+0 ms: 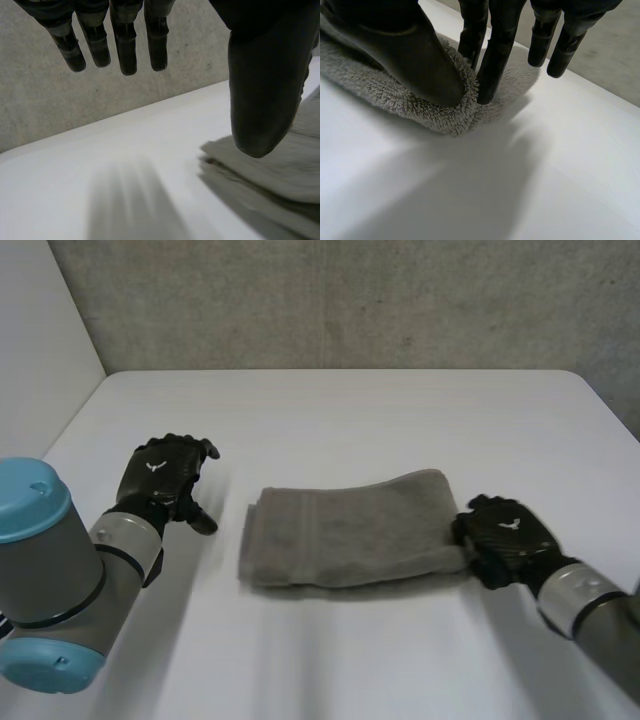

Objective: Fold the towel.

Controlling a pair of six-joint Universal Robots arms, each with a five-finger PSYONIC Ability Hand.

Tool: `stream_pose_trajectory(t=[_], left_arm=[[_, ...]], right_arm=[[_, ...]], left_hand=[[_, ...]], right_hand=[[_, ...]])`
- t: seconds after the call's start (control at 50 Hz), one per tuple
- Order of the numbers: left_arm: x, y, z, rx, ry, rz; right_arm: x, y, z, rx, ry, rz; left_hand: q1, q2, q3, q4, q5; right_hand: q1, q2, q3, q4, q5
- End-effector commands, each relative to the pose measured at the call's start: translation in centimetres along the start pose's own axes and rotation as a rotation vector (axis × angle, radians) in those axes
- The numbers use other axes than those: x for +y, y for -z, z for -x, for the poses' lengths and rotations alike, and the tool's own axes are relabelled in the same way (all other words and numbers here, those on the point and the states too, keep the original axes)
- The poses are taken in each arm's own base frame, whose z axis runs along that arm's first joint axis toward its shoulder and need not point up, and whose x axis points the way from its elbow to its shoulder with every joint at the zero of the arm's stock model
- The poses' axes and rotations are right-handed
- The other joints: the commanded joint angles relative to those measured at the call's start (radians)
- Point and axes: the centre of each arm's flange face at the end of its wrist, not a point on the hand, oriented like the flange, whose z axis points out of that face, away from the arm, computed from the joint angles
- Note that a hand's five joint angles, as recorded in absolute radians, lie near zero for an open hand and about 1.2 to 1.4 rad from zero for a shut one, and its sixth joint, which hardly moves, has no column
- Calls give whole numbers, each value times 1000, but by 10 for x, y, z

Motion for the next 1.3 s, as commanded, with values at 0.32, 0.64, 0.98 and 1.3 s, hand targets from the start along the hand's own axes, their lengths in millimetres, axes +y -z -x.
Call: stream_pose_trajectory(t=[0.32, 0.64, 0.98, 1.3], left_arm=[[-20, 2, 1, 59, 21, -56], [-26, 6, -3, 72, 20, -77], [-45, -1, -30, 156, 155, -139], [-25, -12, -96, 311, 167, -94]], right_arm=[[-93, 8, 50, -117, 217, -230], [-43, -4, 182, -455, 341, -150], [-90, 13, 90, -171, 36, -197], [-71, 6, 51, -131, -169, -81]], left_hand=[[-112, -133, -51, -59, -145], [-138, -160, -51, -59, -172], [-144, -165, -51, -59, -178], [-141, -162, -51, -59, -175]], right_hand=[[166, 106, -43, -76, 91], [166, 106, -43, -76, 91], [-1056, -1116, -43, -76, -1131], [-1056, -1116, -43, -76, -1131]])
